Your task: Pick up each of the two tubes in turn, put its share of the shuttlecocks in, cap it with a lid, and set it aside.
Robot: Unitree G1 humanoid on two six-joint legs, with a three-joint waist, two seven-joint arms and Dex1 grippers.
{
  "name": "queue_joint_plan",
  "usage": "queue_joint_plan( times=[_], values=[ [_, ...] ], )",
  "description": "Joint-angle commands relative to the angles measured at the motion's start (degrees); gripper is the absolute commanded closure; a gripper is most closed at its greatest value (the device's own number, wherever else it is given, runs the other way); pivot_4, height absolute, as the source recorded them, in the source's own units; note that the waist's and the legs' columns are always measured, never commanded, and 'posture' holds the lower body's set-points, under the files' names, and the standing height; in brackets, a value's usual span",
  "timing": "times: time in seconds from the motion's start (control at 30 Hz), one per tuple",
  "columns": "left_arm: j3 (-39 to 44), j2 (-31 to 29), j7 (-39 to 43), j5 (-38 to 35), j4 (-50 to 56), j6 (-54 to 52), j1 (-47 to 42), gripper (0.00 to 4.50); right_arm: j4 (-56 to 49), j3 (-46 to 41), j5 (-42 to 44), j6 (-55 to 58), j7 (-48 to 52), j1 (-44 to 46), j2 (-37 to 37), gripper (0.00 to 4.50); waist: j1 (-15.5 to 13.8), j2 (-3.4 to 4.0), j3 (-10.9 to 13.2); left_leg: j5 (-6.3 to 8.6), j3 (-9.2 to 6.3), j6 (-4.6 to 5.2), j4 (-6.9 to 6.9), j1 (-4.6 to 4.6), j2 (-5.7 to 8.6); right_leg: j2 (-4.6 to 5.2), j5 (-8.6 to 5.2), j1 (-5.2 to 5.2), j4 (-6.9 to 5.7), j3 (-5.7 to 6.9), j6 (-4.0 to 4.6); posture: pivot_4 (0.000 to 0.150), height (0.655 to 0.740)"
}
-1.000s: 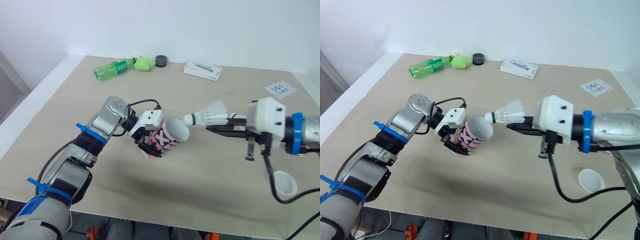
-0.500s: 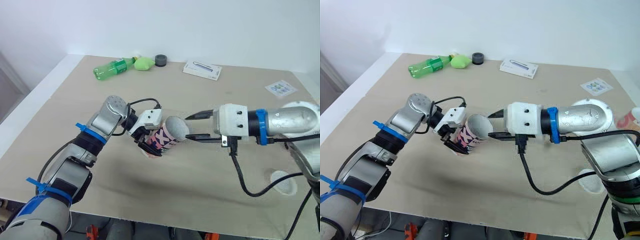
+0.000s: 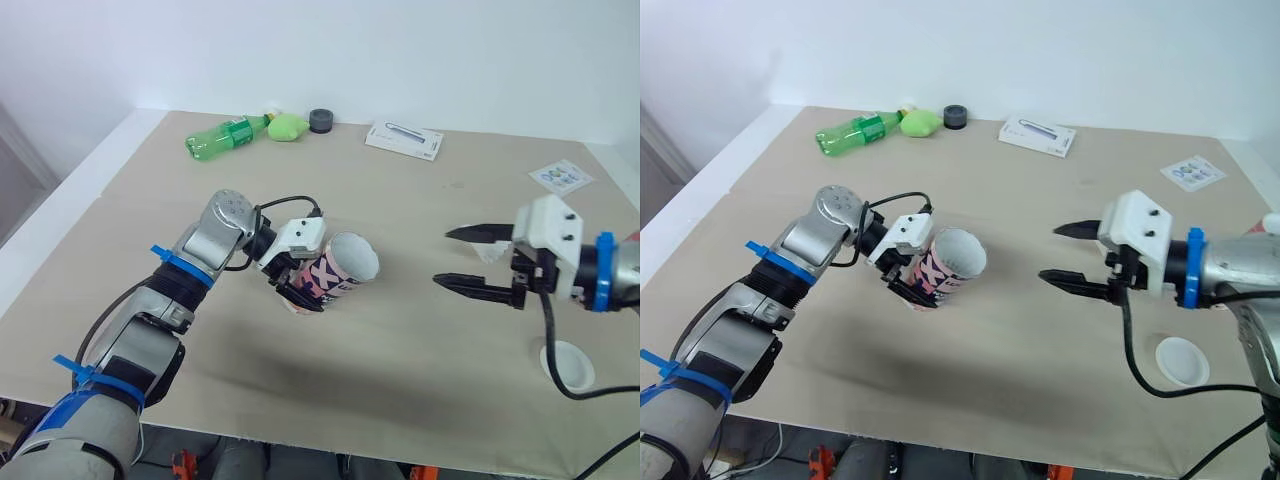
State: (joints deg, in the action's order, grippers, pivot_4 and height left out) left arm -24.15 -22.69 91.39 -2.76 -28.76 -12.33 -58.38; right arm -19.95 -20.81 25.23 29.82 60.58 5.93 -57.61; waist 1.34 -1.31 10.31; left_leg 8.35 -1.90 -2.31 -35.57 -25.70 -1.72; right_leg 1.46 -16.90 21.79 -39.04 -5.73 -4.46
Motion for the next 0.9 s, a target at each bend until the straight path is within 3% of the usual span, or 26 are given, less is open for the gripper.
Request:
queue_joint_plan(
  times=[0.03,0.4,0.9],
  values=[
    [-0.33,0.41,-0.06,0.54,-0.74,0.56,-0.10,1.14,6.73,-1.18,-2.73,-3.48,-3.90,-1.62,3.06,0.91,0.01,-0.01,0.01,0.00,0.00,0.00,-0.01,0.00,0.00,0.00,0.00,-0.01,0.00,0.00,-0.01,0.150,0.7294],
    [0.04,-0.02,-0.15,0.51,0.24,-0.05,0.26,1.14,29.28,7.88,-10.76,-9.81,-9.16,11.33,6.47,0.91,0.38,0.08,-0.01,-0.01,0.13,0.01,-0.01,0.05,0.03,0.00,0.05,-0.02,0.01,-0.13,-0.08,0.150,0.7294],
    [0.36,-0.81,-0.72,0.20,1.91,-1.27,0.62,1.14,48.73,12.64,-14.90,-13.88,-11.75,25.34,11.25,0.91,0.92,0.09,-0.01,-0.02,0.13,0.01,0.00,0.07,0.04,-0.01,0.09,-0.02,-0.01,-0.15,-0.09,0.150,0.7294]
  ],
)
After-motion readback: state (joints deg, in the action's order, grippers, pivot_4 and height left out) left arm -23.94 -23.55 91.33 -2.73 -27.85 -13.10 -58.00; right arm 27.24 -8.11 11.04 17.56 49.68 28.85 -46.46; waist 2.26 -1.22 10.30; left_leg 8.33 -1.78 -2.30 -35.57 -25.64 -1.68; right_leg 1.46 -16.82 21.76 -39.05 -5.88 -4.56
